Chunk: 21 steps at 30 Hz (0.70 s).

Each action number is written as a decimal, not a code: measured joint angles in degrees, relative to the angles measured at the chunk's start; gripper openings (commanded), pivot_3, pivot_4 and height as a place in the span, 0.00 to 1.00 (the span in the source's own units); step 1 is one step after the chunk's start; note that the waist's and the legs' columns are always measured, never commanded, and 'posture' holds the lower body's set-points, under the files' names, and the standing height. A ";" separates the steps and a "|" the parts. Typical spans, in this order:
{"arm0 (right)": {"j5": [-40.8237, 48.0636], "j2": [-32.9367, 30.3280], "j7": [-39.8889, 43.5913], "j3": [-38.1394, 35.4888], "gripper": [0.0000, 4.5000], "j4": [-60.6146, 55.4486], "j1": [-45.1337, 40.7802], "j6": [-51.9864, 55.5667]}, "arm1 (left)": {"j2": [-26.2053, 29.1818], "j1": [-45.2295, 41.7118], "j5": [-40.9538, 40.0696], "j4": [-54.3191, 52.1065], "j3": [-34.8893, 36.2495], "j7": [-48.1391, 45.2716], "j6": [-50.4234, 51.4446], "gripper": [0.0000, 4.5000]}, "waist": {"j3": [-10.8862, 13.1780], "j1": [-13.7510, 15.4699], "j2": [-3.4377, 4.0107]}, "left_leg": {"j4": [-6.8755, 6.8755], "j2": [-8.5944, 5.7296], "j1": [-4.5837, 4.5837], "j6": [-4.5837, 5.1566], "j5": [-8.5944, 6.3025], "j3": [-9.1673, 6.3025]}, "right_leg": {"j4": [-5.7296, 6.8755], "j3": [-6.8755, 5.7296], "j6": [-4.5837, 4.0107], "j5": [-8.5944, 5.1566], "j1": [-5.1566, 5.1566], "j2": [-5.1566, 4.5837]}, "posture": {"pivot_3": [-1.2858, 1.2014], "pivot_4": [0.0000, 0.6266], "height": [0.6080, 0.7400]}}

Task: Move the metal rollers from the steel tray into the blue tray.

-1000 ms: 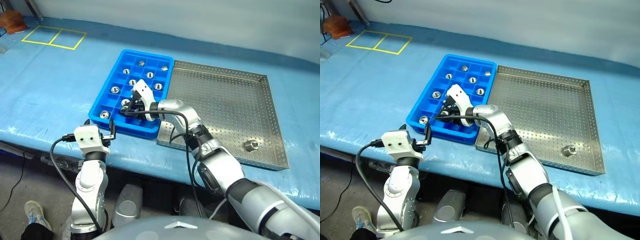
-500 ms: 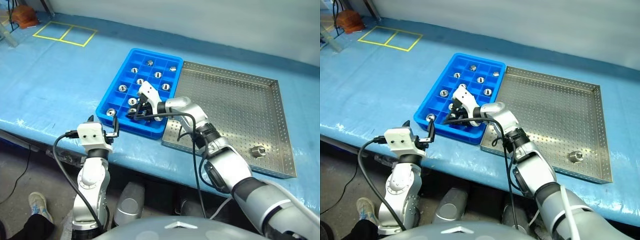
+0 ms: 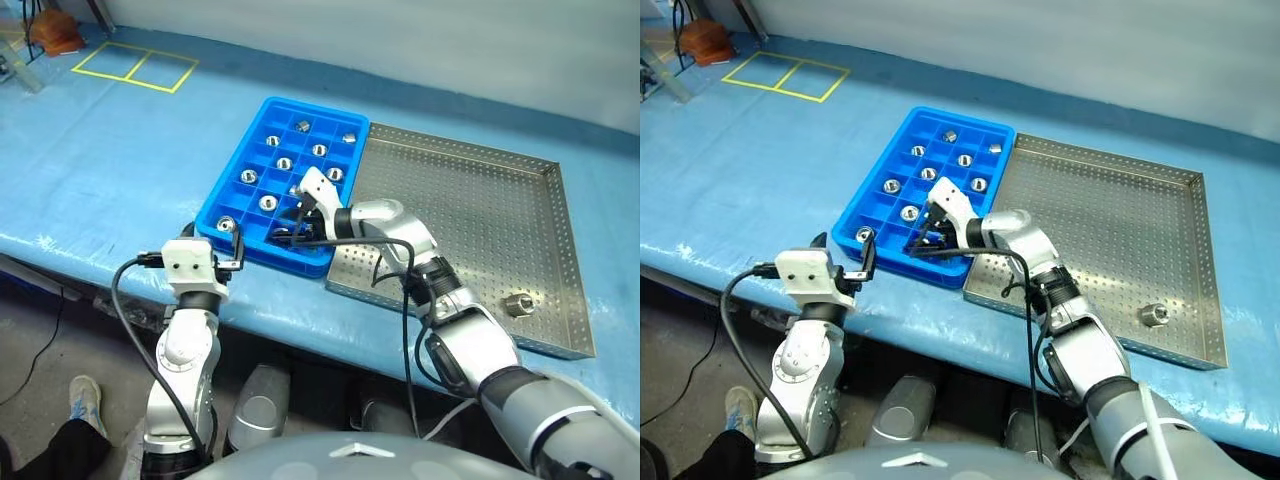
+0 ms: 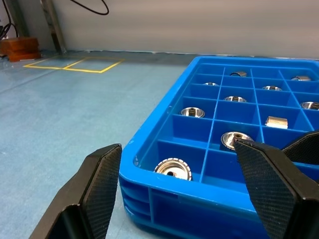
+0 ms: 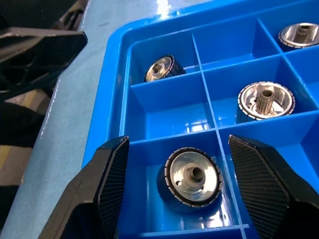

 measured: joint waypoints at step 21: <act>7.28 -17.41 -24.30 -24.90 0.72 -38.97 29.04 25.28 | 3.24 -18.52 -3.01 17.98 -10.53 -18.77 -0.26 0.88 | -0.03 -18.13 0.07 | 0.03 0.02 0.27 0.19 -0.02 0.11 | 0.14 0.33 0.10 0.05 0.22 0.07 | 0.50 0.24 1.00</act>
